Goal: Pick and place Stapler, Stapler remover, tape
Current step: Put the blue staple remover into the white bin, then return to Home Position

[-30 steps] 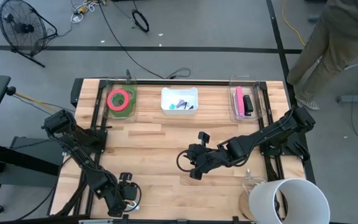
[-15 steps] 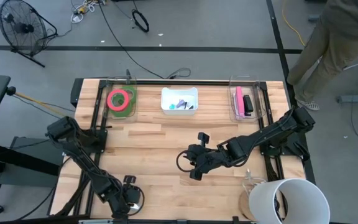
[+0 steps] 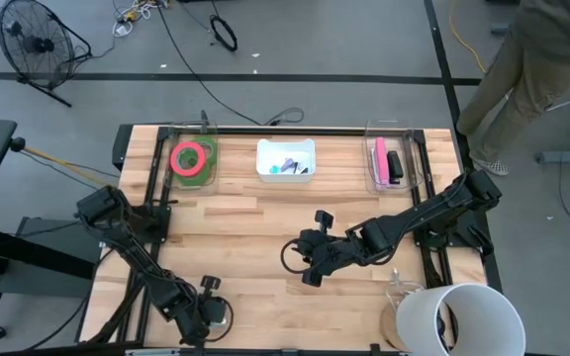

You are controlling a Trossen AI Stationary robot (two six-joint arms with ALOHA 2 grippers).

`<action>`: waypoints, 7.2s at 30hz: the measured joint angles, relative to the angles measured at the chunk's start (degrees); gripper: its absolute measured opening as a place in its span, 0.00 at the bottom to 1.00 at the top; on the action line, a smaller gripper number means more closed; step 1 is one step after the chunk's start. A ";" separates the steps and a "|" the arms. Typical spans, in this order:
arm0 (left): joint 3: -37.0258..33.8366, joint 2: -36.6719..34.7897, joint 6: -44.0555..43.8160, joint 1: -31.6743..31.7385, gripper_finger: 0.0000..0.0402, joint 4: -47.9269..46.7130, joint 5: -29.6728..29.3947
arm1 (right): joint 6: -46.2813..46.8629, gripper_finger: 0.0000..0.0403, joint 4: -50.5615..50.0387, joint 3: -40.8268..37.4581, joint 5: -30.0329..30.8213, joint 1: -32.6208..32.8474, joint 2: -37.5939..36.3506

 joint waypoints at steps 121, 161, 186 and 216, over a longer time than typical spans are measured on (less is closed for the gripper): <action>-0.09 -11.08 41.61 84.98 0.57 35.46 17.20 | -11.96 0.16 0.66 0.07 0.04 -3.69 -0.04; -0.07 -4.66 19.11 85.95 0.37 27.66 18.20 | -11.89 0.16 0.83 0.00 -0.09 -3.89 -0.04; -0.11 -4.22 25.77 82.44 0.74 17.37 0.75 | -11.78 0.16 0.79 0.00 -0.07 -3.89 -0.04; -0.09 -4.24 26.47 82.14 0.71 27.77 7.04 | -11.67 0.16 0.79 0.02 0.04 -3.98 -0.04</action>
